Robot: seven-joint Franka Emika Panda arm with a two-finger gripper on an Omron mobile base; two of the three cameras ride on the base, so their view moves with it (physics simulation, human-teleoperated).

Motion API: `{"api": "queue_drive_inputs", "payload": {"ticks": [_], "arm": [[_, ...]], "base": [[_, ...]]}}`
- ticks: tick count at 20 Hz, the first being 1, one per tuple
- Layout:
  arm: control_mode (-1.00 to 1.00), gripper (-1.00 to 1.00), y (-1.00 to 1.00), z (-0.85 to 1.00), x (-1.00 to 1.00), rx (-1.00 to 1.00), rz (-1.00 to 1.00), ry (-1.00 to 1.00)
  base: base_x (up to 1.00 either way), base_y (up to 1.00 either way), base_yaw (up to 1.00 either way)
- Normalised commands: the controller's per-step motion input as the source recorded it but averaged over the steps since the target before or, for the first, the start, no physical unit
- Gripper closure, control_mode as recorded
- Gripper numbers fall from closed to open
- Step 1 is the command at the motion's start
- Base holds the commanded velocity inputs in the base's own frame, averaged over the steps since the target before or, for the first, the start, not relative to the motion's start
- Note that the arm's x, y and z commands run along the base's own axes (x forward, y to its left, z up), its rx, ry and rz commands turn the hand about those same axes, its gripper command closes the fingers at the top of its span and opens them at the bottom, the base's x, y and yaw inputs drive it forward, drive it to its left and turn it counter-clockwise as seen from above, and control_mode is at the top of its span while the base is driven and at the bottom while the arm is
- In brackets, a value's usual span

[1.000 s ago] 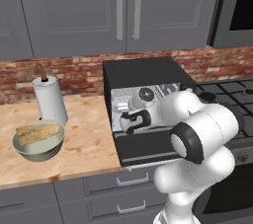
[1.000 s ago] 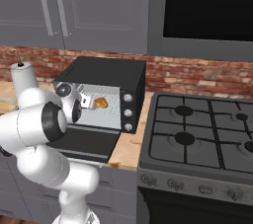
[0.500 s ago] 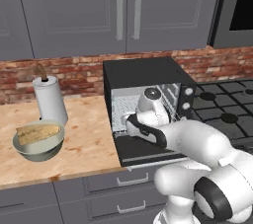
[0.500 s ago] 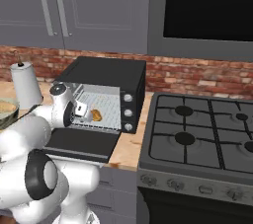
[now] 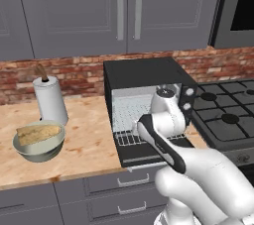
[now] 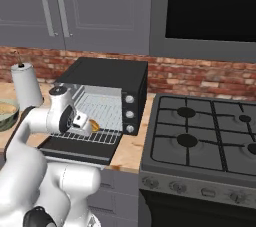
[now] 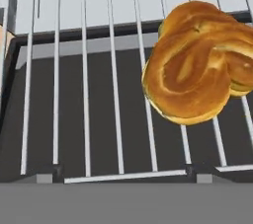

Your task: Pick up the heated bread from the toaster oven and place it in the bowl. Then move the bread bowl to the dining counter.

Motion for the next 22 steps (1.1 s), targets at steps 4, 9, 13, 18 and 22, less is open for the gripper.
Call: {"api": "queue_drive_inputs", "payload": {"ticks": [4,9,13,18,22], "arm": [[-1.00,-1.00,0.00,0.39,0.03,0.00,-0.11,-0.35],[-1.00,-1.00,-0.02,0.47,0.45,0.00,-0.25,-0.29],[-1.00,-1.00,-0.13,0.39,0.40,0.04,-0.27,-0.06],[-1.00,-1.00,-0.44,0.05,0.08,0.05,-0.15,0.30],[-1.00,-1.00,-0.27,0.00,0.00,0.03,-0.09,0.39]], "base": [[0.00,0.00,0.00],[0.00,0.00,0.00],[0.00,0.00,0.00],[0.00,0.00,0.00],[0.00,0.00,0.00]]}}
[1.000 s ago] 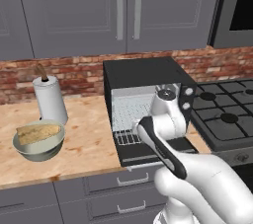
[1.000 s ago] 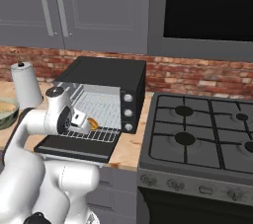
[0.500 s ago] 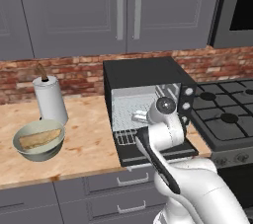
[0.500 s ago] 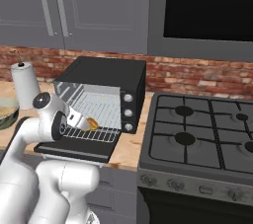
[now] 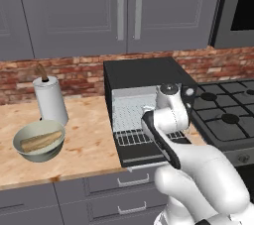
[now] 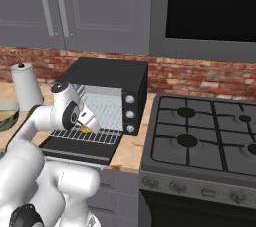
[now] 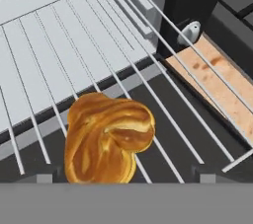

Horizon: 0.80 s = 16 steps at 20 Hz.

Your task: Pick up the heated bread from the toaster oven and place it in the bowl. Then move the bread bowl to the dining counter.

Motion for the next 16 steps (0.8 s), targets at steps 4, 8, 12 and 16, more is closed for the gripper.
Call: {"api": "queue_drive_inputs", "payload": {"ticks": [4,8,12,16], "arm": [[-1.00,-1.00,0.00,-0.08,0.00,0.01,-0.02,0.12],[-1.00,-1.00,0.01,-0.31,0.00,0.00,-0.01,0.07],[-1.00,-1.00,0.09,-0.41,0.11,0.00,-0.02,0.00],[-1.00,-1.00,0.09,-0.28,0.16,0.03,-0.02,0.00]], "base": [[0.00,0.00,0.00],[0.00,0.00,0.00],[0.00,0.00,0.00],[0.00,0.00,0.00]]}}
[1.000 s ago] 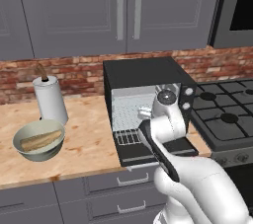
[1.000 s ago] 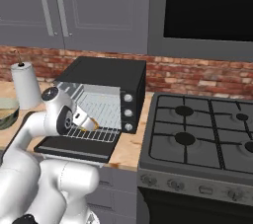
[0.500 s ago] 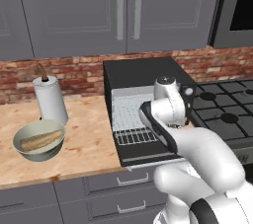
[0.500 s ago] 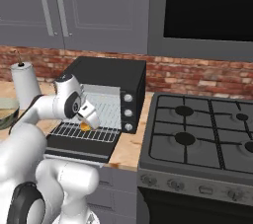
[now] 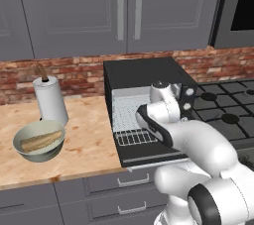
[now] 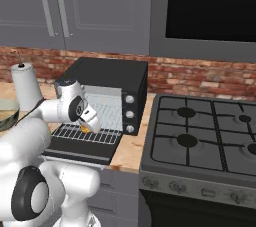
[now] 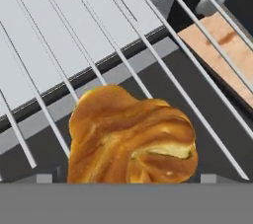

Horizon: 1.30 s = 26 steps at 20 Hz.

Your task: Pick up the heated bread from the toaster oven and place it in the bowl. Then move the bread bowl to the dining counter.

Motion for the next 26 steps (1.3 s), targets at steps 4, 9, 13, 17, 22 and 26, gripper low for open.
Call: {"api": "queue_drive_inputs", "payload": {"ticks": [4,9,13,17,22,26], "arm": [[-1.00,-1.00,0.09,-0.39,0.13,0.01,-0.02,0.00],[-1.00,1.00,0.00,-0.40,0.12,0.00,-0.01,-0.02],[-1.00,1.00,0.00,-0.03,0.02,0.00,0.00,0.00],[-1.00,1.00,0.08,0.03,-0.11,0.01,0.01,-0.01],[-1.00,1.00,0.41,0.48,-0.99,0.07,0.29,-0.05],[-1.00,1.00,0.97,0.65,-0.93,0.00,0.45,-0.04]], "base": [[0.00,0.00,0.00],[0.00,0.00,0.00],[0.00,0.00,0.00],[0.00,0.00,0.00],[0.00,0.00,0.00],[0.00,0.00,0.00]]}}
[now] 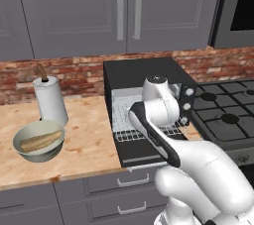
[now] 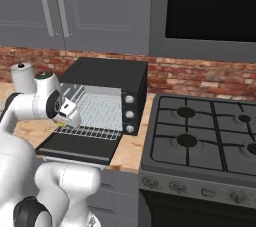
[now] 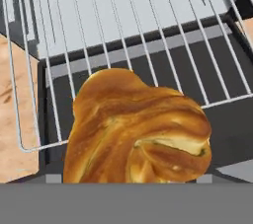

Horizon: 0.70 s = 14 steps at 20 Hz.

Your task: Pick up the heated bread from the toaster oven and place it in the bowl. Then move the bread bowl to the dining counter.

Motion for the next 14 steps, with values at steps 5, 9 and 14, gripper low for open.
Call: {"api": "queue_drive_inputs", "payload": {"ticks": [5,9,14], "arm": [[-1.00,1.00,1.00,0.49,-0.71,-0.05,0.39,-0.02],[-1.00,1.00,1.00,0.46,-0.21,-0.03,0.29,-0.04],[-1.00,1.00,1.00,0.61,0.02,-0.01,0.17,-0.03]], "base": [[0.00,0.00,0.00],[0.00,0.00,0.00],[0.00,0.00,0.00]]}}
